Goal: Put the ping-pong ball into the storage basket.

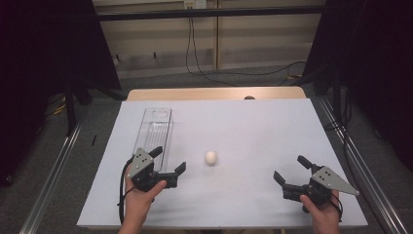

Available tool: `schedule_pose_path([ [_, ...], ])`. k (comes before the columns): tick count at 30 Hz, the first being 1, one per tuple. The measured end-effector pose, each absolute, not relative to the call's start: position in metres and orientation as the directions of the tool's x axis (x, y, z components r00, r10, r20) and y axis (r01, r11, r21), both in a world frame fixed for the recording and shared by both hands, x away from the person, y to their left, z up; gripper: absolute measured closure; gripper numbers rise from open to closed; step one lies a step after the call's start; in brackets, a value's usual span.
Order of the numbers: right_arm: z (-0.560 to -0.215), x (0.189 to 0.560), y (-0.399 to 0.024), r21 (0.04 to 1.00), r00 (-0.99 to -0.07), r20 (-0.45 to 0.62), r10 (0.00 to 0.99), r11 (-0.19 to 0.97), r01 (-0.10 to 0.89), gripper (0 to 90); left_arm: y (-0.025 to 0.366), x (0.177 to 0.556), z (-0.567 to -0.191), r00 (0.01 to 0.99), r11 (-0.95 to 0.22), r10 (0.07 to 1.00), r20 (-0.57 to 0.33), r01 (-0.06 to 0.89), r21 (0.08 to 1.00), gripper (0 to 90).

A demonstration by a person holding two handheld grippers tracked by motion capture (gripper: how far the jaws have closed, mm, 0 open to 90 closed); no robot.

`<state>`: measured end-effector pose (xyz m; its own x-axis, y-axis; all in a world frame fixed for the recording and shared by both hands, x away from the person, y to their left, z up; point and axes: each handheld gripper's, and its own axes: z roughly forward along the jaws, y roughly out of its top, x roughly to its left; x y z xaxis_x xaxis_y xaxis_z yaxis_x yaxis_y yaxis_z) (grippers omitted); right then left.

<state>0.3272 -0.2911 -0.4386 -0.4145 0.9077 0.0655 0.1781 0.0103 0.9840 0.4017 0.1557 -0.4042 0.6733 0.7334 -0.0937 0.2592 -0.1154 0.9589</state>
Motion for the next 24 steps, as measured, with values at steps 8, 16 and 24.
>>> schedule_pose_path([
  [8,-0.438,0.327,-0.290,0.984,-0.417,0.071,0.906,0.004,0.176,1.0,0.143,0.405,-0.403,0.682,-0.130,0.725,-0.095,0.271,0.954,1.6],
  [16,-0.438,0.327,-0.292,0.985,-0.421,0.062,0.905,0.013,0.172,1.0,0.128,0.409,-0.405,0.694,-0.155,0.714,-0.094,0.287,0.945,1.8],
  [24,-0.438,0.327,-0.292,0.985,-0.424,0.062,0.904,0.013,0.172,1.0,0.117,0.413,-0.407,0.693,-0.160,0.713,-0.109,0.311,0.937,1.8],
])
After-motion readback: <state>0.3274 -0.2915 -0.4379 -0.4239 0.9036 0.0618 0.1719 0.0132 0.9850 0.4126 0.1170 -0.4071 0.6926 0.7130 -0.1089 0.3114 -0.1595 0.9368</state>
